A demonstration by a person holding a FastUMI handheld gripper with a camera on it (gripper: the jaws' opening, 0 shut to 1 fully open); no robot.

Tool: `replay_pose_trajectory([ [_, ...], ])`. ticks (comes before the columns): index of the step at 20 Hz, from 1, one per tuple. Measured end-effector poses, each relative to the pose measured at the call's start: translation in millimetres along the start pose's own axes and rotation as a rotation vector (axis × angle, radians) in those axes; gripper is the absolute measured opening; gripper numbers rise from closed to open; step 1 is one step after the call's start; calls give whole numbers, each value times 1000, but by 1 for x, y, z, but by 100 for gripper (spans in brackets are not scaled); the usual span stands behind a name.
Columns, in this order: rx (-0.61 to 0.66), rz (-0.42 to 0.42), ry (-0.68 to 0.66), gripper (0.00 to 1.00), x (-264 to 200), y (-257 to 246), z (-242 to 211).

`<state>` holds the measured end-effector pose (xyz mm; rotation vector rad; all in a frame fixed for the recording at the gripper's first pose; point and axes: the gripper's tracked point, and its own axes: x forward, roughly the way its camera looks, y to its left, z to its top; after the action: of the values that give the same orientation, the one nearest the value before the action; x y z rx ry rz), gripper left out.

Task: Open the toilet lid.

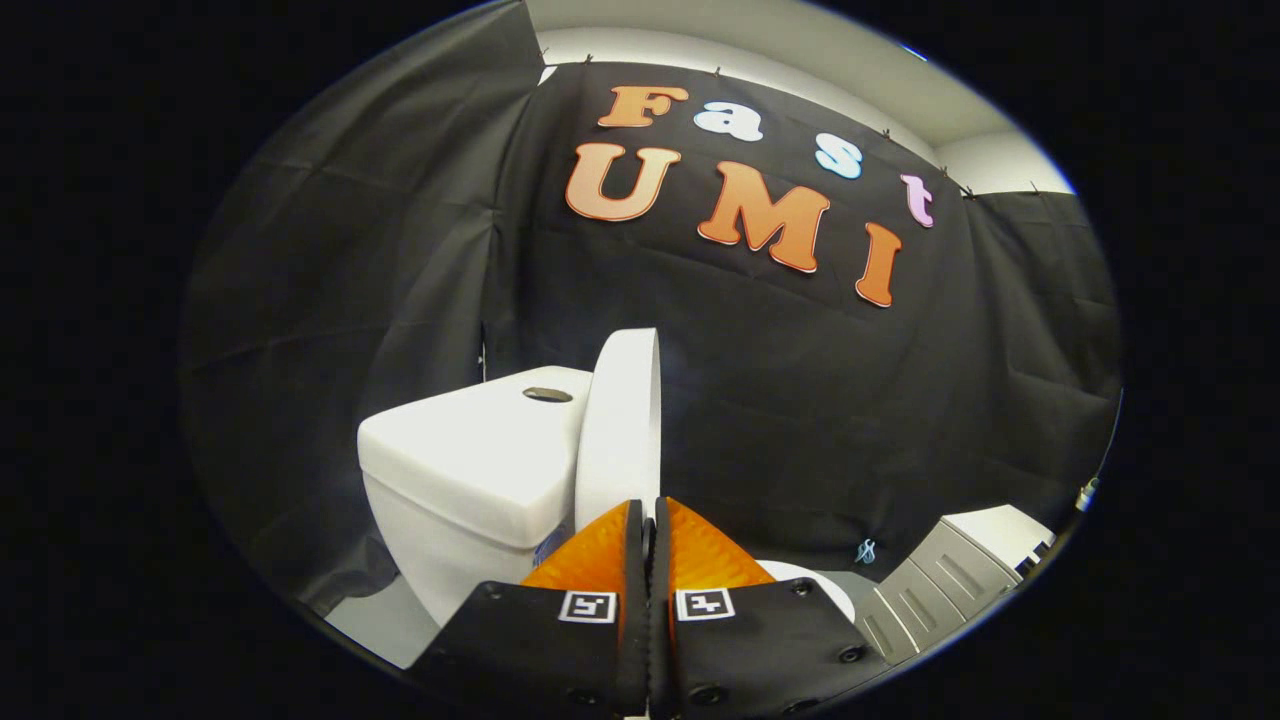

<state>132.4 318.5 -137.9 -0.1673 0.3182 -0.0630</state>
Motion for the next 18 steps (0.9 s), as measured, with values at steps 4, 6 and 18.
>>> replay_pose_trajectory([
  [4,36,35,-13,22,3,1,3],
  [6,13,48,-3,38,6,0,6],
  [18,137,153,-169,93,-15,-56,73],
])
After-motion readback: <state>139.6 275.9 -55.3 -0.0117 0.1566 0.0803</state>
